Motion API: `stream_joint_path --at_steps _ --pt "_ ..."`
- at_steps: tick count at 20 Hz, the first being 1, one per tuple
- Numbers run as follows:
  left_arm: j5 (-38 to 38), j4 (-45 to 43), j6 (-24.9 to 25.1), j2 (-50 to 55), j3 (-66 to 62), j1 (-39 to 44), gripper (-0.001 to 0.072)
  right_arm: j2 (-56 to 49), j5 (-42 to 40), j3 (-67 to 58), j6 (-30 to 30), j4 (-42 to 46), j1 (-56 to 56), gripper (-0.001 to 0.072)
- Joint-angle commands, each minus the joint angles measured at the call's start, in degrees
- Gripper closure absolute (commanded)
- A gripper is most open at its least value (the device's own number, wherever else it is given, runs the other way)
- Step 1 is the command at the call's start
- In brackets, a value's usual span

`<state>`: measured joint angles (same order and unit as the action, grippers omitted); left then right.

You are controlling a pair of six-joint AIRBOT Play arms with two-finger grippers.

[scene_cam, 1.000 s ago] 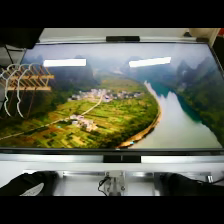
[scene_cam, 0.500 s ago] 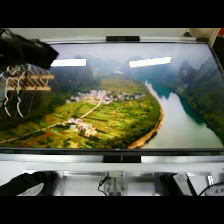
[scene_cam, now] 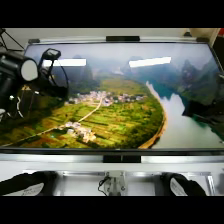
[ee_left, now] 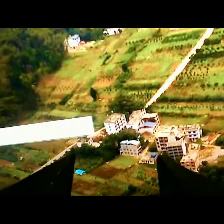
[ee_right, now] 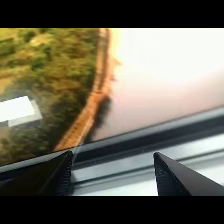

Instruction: Fold the shirts.

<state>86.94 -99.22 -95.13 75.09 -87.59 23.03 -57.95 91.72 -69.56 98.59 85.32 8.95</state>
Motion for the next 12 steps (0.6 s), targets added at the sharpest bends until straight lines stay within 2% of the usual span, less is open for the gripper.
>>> stream_joint_path --at_steps 1,12 --pt "-6.36 1.2 -3.15 -4.04 9.64 -0.02 0.0086 -1.4 -7.02 1.01 1.03 -6.03 -5.57 0.0096" --pt "-7.45 1.95 -3.15 -4.83 11.19 -0.02 0.0087 -1.4 -7.82 1.01 1.03 -7.02 -5.55 0.0096"
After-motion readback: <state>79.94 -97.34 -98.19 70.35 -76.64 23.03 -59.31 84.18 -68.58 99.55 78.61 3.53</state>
